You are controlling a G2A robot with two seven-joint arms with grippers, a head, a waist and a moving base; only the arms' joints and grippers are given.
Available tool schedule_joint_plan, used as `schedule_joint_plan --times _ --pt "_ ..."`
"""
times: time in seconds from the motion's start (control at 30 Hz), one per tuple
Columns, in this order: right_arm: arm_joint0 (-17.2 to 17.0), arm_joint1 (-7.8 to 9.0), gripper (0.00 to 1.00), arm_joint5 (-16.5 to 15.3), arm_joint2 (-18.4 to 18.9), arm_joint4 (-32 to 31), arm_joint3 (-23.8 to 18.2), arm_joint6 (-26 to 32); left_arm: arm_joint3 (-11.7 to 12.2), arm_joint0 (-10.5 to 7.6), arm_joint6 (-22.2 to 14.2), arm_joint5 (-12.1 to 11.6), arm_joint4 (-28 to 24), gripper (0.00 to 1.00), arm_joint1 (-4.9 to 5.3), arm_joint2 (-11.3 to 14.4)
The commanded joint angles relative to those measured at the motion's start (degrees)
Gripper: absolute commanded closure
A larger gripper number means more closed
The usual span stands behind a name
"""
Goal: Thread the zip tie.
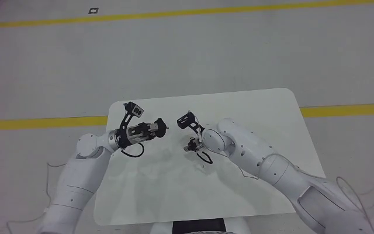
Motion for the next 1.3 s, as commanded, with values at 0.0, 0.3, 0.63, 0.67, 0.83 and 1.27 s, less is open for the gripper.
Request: schedule_joint_plan --times 0.0,0.3,0.63,0.67,0.83,1.27 --pt "-0.2 -0.17 0.64 0.0 0.0 -0.4 0.2 -0.2 0.0 0.0 0.0 0.0 0.0 1.0 0.0 0.0" --pt "-0.5 -1.36 0.69 -0.2 -0.4 -1.4 2.4 -1.2 0.0 0.0 0.0 0.0 0.0 1.0 0.0 0.0" --pt "-0.3 -2.7 0.77 1.6 -0.8 -4.1 4.1 -1.8 0.0 0.0 0.0 0.0 0.0 1.0 0.0 0.0" --pt "-0.3 -2.97 0.78 1.8 -1.0 -4.3 4.5 -2.0 0.0 0.0 0.0 0.0 0.0 1.0 0.0 0.0" --pt "0.5 -4.24 0.79 2.8 -2.1 -5.5 6.8 -1.8 0.0 0.0 0.0 0.0 0.0 1.0 0.0 0.0" --pt "2.4 -7.62 0.76 4.1 -3.9 -7.9 13.5 -1.4 0.0 0.0 0.0 0.0 0.0 1.0 0.0 0.0"
